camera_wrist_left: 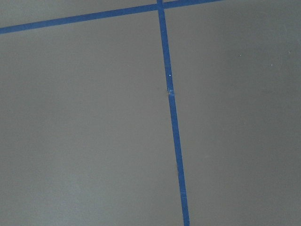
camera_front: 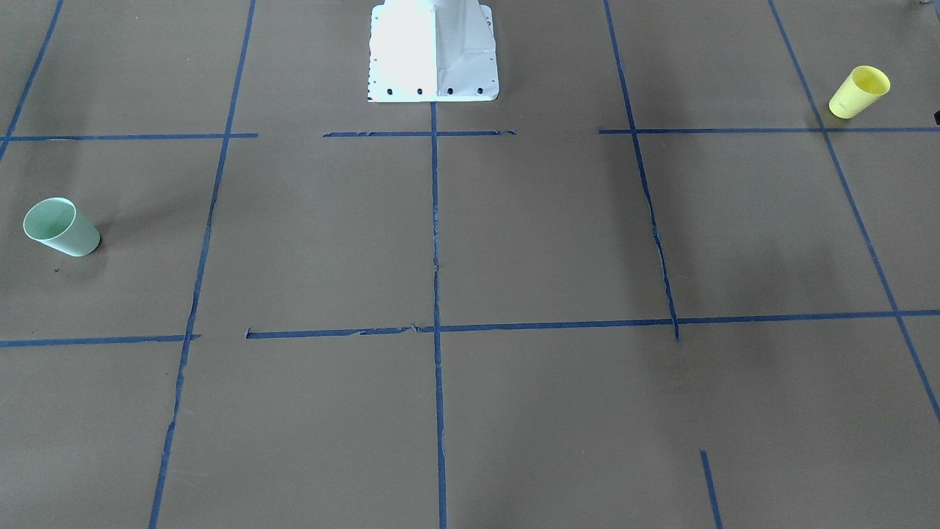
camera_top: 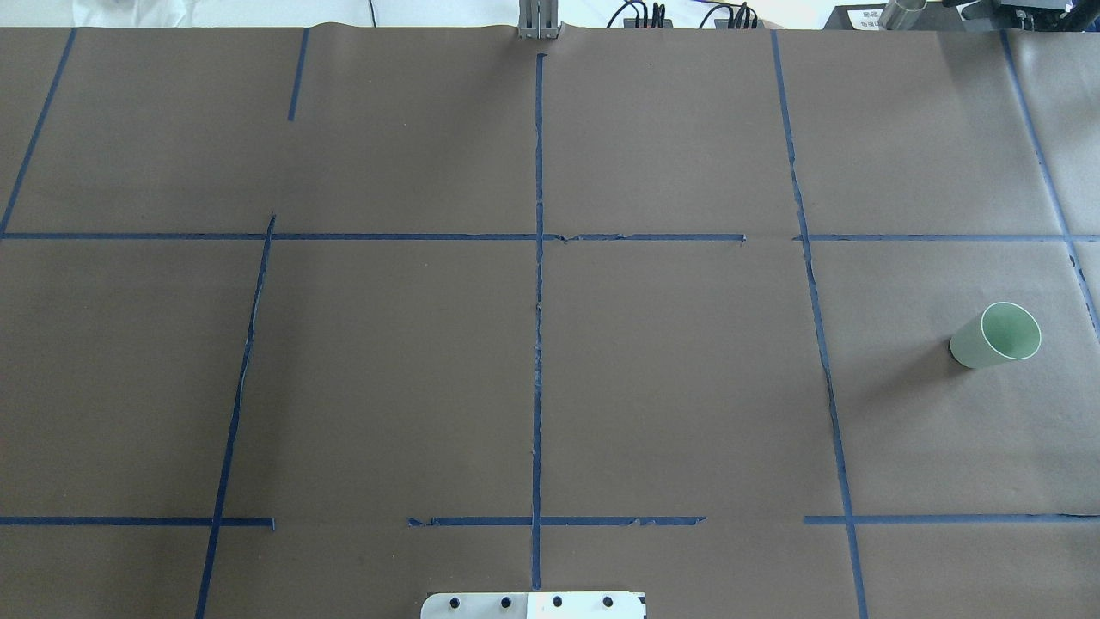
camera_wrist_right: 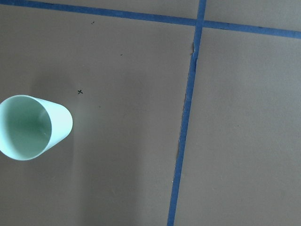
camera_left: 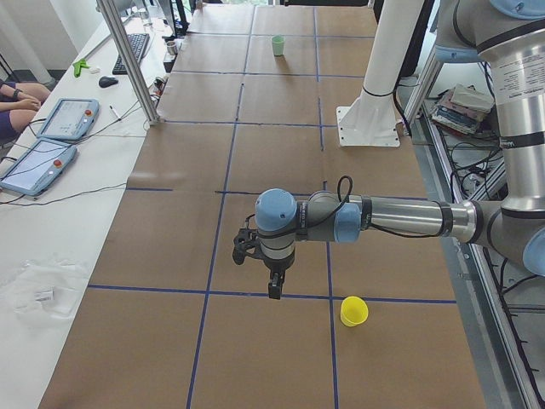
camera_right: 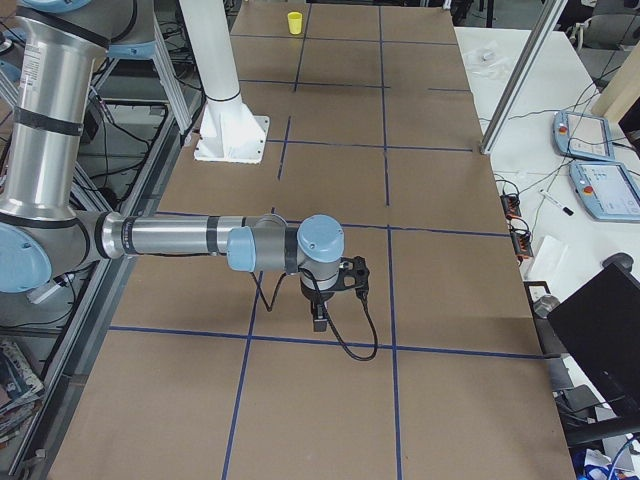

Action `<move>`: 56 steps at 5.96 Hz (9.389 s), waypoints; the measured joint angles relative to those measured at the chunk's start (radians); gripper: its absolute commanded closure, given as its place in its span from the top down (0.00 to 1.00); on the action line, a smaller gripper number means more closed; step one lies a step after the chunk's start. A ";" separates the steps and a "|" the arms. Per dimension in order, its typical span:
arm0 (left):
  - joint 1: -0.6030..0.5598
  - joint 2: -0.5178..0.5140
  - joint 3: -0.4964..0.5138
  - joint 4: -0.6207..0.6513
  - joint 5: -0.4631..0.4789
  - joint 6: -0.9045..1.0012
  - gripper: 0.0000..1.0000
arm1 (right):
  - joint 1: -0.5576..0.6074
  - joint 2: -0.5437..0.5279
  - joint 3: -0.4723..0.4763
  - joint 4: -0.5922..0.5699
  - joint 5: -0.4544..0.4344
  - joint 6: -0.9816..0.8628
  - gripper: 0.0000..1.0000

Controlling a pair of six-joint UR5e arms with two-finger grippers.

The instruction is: Transfer and stack yellow cup on green cup

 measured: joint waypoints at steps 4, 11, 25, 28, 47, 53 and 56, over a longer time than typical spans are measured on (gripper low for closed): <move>0.005 -0.032 -0.016 -0.018 0.011 -0.001 1.00 | 0.000 0.001 0.001 0.000 0.001 0.000 1.00; 0.326 -0.060 -0.145 -0.324 0.290 -0.906 1.00 | 0.000 0.002 0.001 -0.001 0.001 0.001 1.00; 1.574 0.014 -0.079 0.665 0.873 -3.281 1.00 | 0.000 0.003 -0.001 0.036 0.001 -0.003 1.00; 1.652 0.073 -0.014 0.493 0.871 -3.280 1.00 | 0.000 0.003 -0.001 0.036 0.001 -0.003 1.00; 1.171 0.251 0.235 0.002 1.293 -2.748 0.58 | -0.001 0.002 -0.012 0.070 0.027 0.009 1.00; 0.425 -0.152 0.446 -0.995 1.152 -1.432 0.58 | -0.002 0.003 -0.031 0.069 0.027 0.010 1.00; 0.405 -0.346 0.437 -1.325 0.950 -1.248 0.49 | -0.003 0.003 -0.034 0.070 0.027 0.009 1.00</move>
